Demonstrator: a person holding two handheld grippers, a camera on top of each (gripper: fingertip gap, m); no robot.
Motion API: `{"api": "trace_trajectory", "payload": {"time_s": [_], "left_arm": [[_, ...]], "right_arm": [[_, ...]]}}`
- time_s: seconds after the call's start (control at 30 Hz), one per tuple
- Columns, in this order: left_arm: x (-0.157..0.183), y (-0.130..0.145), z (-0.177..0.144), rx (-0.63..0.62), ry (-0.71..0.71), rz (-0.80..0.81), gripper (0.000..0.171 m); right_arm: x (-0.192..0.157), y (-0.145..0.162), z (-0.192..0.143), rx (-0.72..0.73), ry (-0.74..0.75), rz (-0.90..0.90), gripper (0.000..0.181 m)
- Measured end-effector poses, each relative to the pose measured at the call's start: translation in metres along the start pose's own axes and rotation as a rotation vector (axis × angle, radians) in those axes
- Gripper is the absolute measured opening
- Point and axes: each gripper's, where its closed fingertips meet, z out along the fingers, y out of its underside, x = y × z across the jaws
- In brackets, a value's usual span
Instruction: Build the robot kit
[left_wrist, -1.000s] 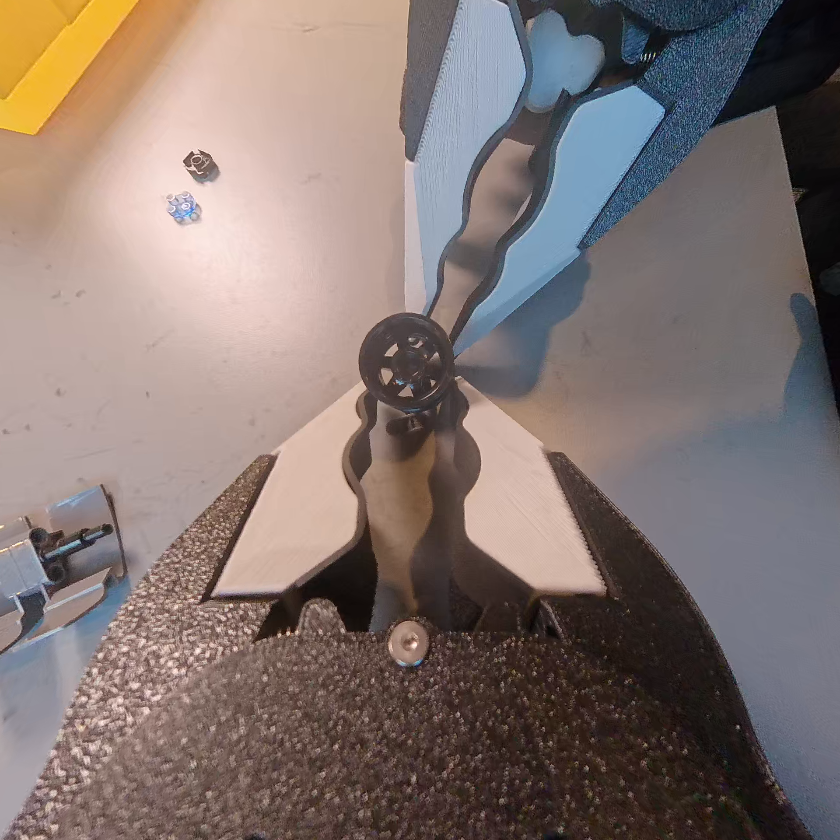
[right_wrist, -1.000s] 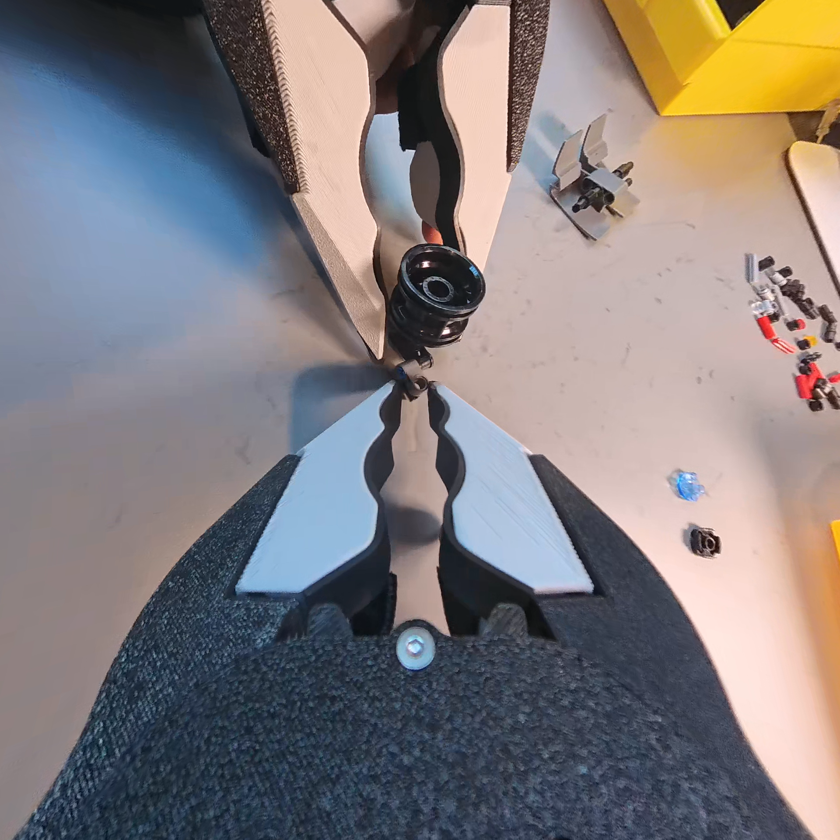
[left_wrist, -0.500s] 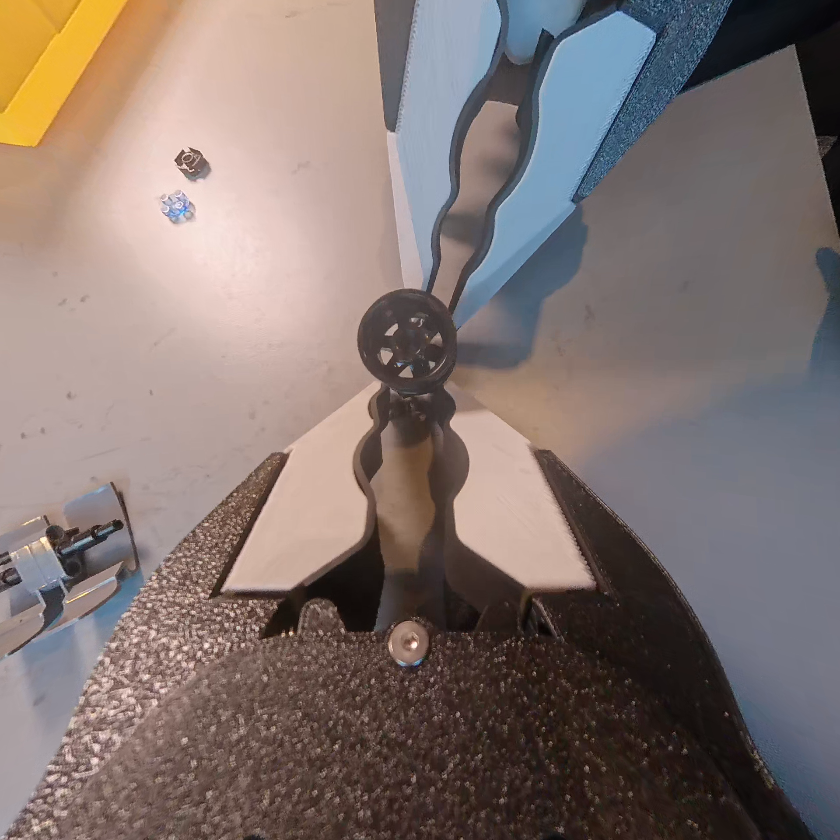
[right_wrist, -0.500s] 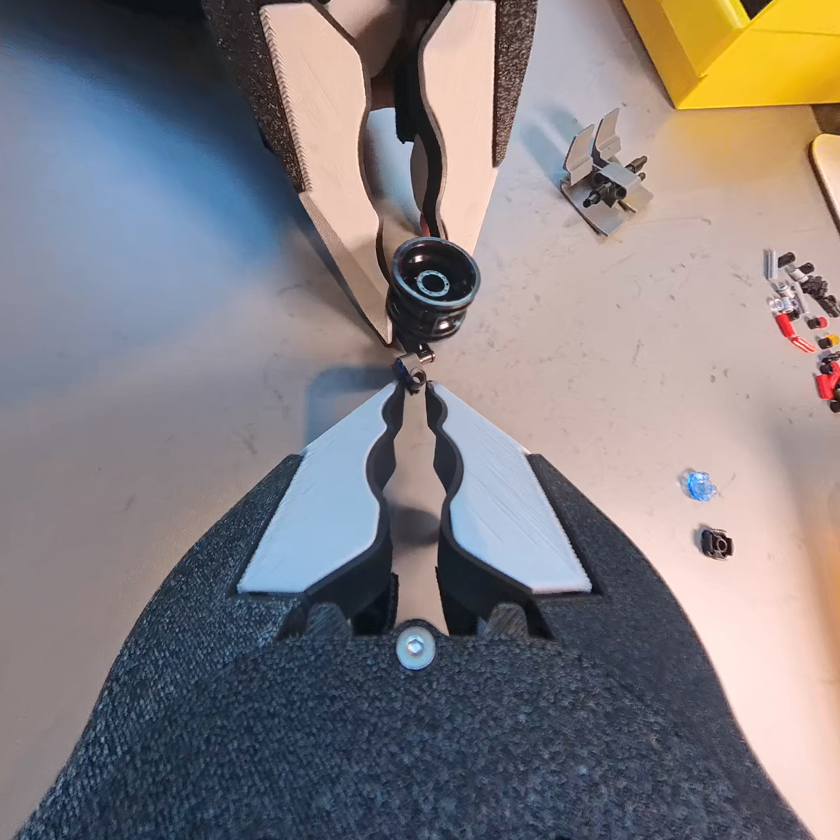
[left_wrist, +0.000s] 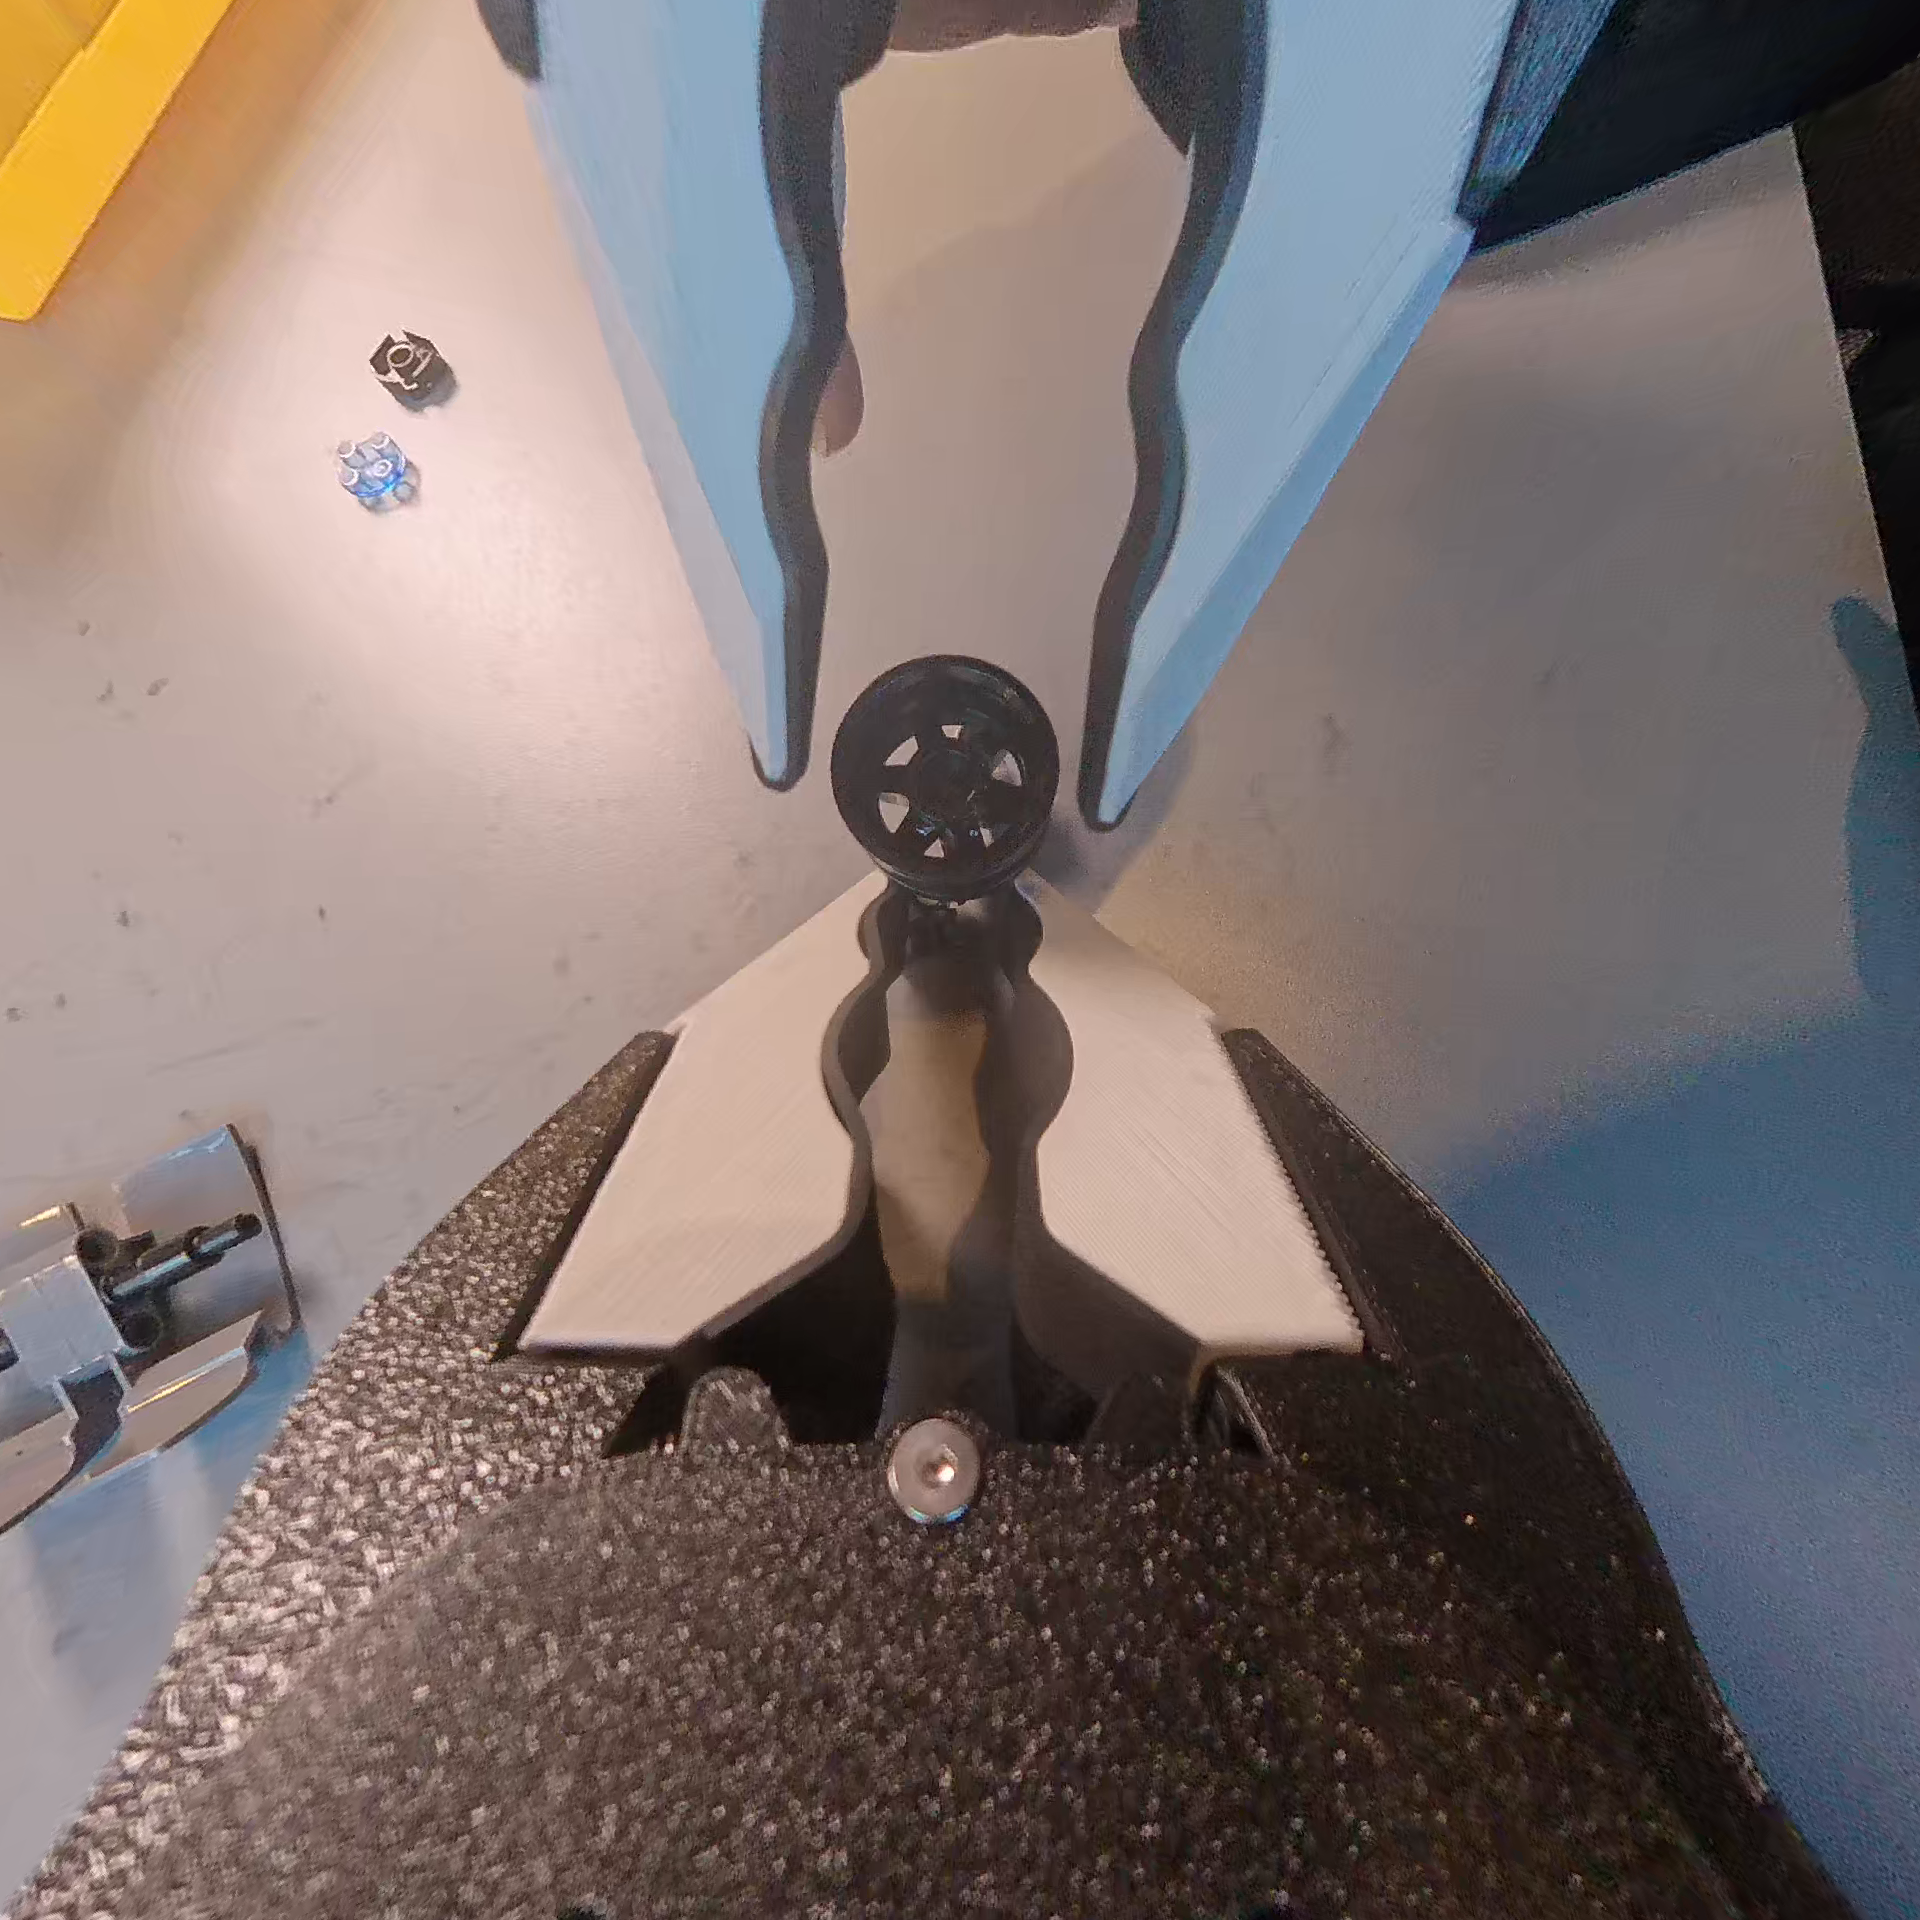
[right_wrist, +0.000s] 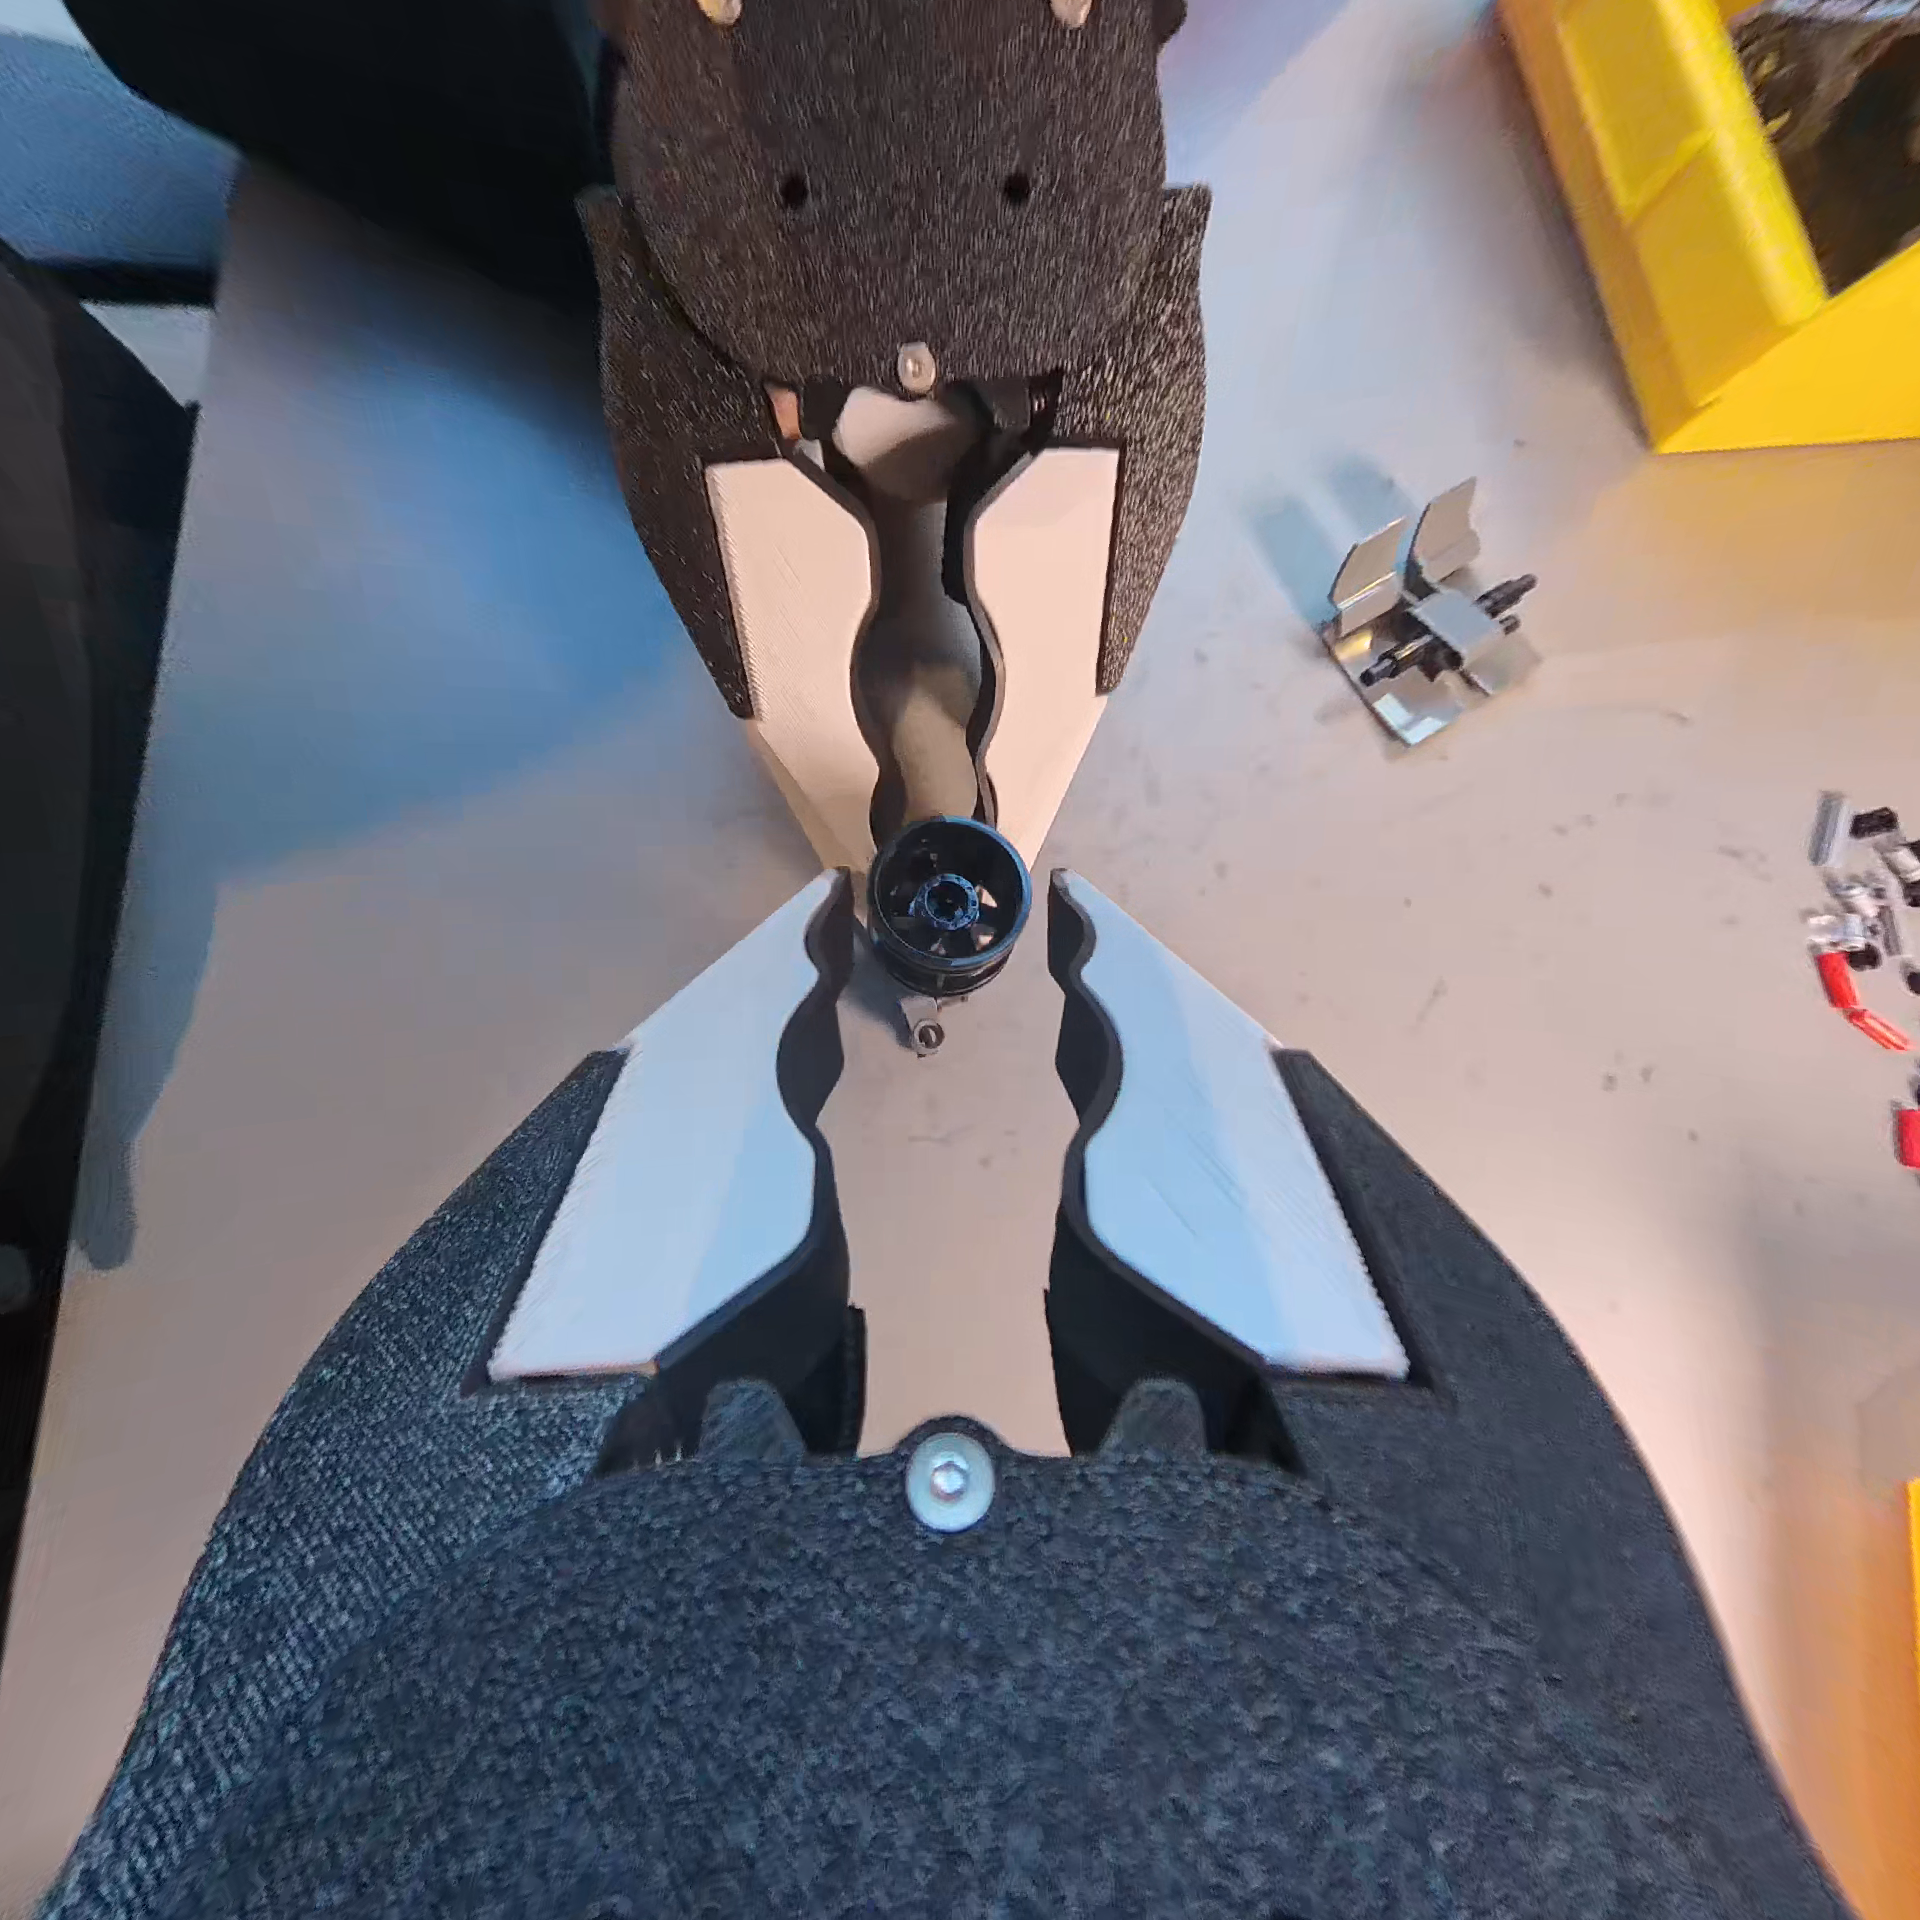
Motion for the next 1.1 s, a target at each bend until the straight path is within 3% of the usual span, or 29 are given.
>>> {"api": "trace_trajectory", "payload": {"time_s": [0.43, 1.1], "left_arm": [[0.0, 0.001, 0.0, 0.007, 0.003, -0.042, 0.015], [0.0, 0.002, 0.0, 0.005, 0.019, -0.064, 0.015]], "right_arm": [[0.0, 0.007, 0.007, -0.048, -0.05, 0.128, 0.031], [0.0, 0.014, 0.007, -0.245, -0.131, 0.048, 0.031]]}}
